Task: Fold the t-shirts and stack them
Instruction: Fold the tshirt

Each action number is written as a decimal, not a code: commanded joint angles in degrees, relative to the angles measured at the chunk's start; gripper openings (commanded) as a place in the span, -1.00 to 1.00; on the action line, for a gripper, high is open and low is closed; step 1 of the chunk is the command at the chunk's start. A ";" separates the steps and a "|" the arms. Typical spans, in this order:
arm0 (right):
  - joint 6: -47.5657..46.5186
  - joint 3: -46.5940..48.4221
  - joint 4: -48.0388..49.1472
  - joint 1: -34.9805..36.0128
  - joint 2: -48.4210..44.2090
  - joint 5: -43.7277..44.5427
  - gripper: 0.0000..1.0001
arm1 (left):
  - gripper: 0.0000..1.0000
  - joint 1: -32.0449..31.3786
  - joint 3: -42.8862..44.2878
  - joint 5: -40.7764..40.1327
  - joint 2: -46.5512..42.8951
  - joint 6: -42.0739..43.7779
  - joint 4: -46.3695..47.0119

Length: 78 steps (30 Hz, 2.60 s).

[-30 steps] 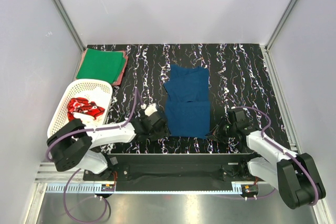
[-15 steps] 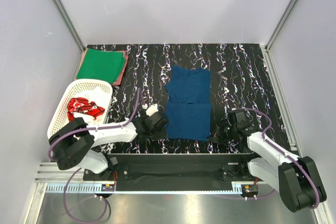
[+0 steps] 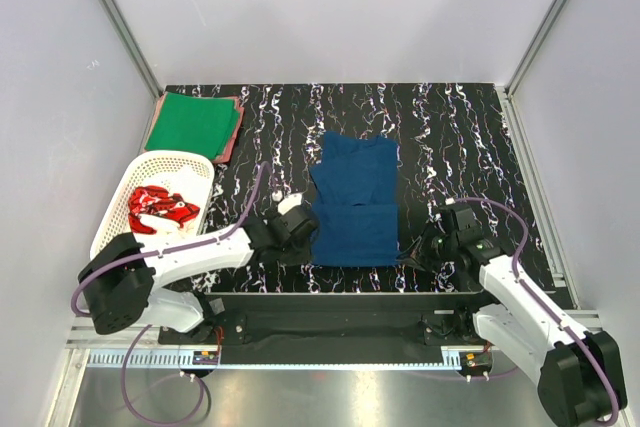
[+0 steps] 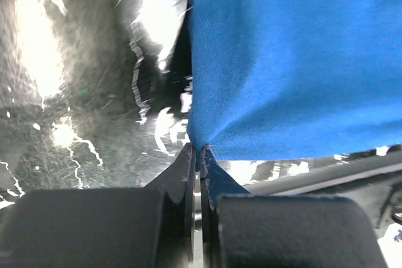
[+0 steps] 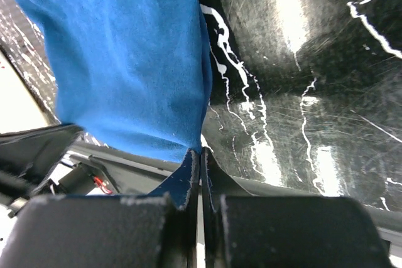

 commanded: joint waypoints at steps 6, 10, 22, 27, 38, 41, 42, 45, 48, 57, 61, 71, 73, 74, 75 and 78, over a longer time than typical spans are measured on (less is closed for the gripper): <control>-3.07 5.55 -3.83 -0.05 -0.42 5.29 -1.00 | -1.00 2.83 6.14 -2.41 1.23 6.44 -6.07; -3.60 8.62 -4.01 -0.05 1.43 5.99 -1.00 | -1.00 5.20 9.74 -2.68 0.79 8.63 -7.65; -5.79 22.49 -2.17 -0.14 13.36 11.79 -1.00 | -1.00 15.31 22.64 2.15 6.40 21.20 -7.03; -8.69 31.29 -2.17 -0.66 20.58 14.43 -1.00 | -1.00 20.14 30.03 3.91 10.89 26.03 -6.24; -12.38 46.68 -0.77 -6.46 35.79 11.89 -1.00 | -1.00 27.78 49.37 14.98 25.21 31.93 -3.18; -13.70 49.23 0.55 -7.87 39.30 9.95 -1.00 | -1.00 29.37 53.77 19.55 30.22 32.11 -0.72; -13.79 49.76 1.69 -8.13 40.18 9.25 -1.00 | -1.00 29.72 55.95 20.34 31.28 32.02 -0.10; -14.67 53.52 3.97 -10.41 45.96 8.19 -1.00 | -1.00 31.39 60.08 24.72 37.84 30.80 4.19; -14.85 55.38 5.30 -10.95 48.62 7.31 -1.00 | -1.00 32.27 62.38 25.97 40.07 30.26 4.65; -17.40 66.19 4.42 -11.56 61.09 5.99 -0.99 | -0.98 34.56 70.12 28.87 51.32 28.77 7.55; -17.92 69.80 3.45 -11.83 65.50 7.39 -0.82 | -0.63 35.35 74.24 30.11 54.92 28.85 8.70; -18.27 78.26 3.98 -12.88 74.66 4.15 -0.10 | -0.17 38.51 81.74 31.34 58.98 27.62 8.10; -18.71 75.01 3.64 -12.88 72.63 5.11 0.03 | -0.12 38.43 78.67 30.73 55.66 29.90 7.73; -18.80 74.03 3.46 -12.88 70.36 5.46 0.19 | -0.09 38.08 76.82 29.76 54.41 30.69 7.12; -19.50 73.15 2.07 -12.97 69.21 5.99 0.28 | -0.09 37.90 72.45 28.88 52.92 31.92 6.86; -21.87 70.25 -0.13 -12.79 65.77 3.81 0.57 | -0.08 37.02 63.23 28.17 48.17 32.98 7.99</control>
